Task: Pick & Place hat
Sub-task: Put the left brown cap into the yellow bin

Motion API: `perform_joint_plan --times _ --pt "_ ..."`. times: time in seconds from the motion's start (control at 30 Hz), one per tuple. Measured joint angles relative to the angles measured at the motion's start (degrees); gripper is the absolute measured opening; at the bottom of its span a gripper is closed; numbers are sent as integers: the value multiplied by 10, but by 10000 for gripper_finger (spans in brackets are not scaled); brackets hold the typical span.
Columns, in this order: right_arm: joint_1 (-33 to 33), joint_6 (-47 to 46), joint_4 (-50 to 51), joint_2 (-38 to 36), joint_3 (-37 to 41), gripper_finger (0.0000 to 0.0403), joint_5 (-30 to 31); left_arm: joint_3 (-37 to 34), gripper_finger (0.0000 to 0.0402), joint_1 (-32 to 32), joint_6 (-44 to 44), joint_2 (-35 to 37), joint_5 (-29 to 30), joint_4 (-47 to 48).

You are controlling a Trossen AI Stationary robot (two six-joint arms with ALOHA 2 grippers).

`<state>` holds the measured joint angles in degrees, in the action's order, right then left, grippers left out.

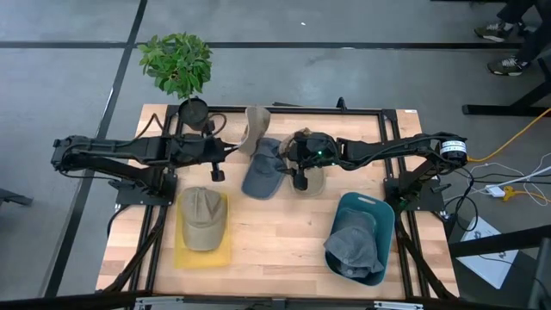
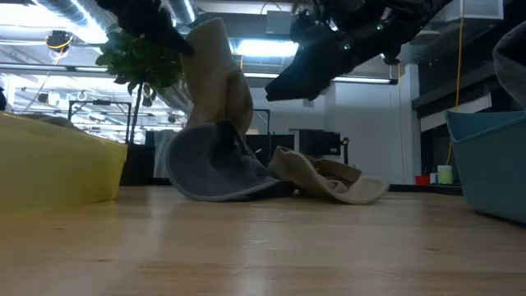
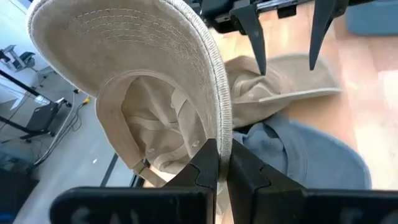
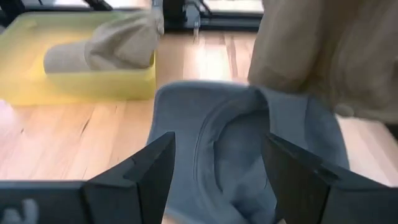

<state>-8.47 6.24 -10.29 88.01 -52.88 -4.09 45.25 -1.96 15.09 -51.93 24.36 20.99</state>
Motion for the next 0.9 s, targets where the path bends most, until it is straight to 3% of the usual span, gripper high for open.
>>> perform_joint_plan --times 0.47,0.73,0.9 --pt "0 0 -29 0 0 236 0 0 11 0 20 1 23 -35" --pt "0 16 -88 0 0 236 -4 0 11 0 -23 1 -99 -18" --pt "0 57 -133 0 0 236 -58 0 11 0 -70 -2 -168 18"
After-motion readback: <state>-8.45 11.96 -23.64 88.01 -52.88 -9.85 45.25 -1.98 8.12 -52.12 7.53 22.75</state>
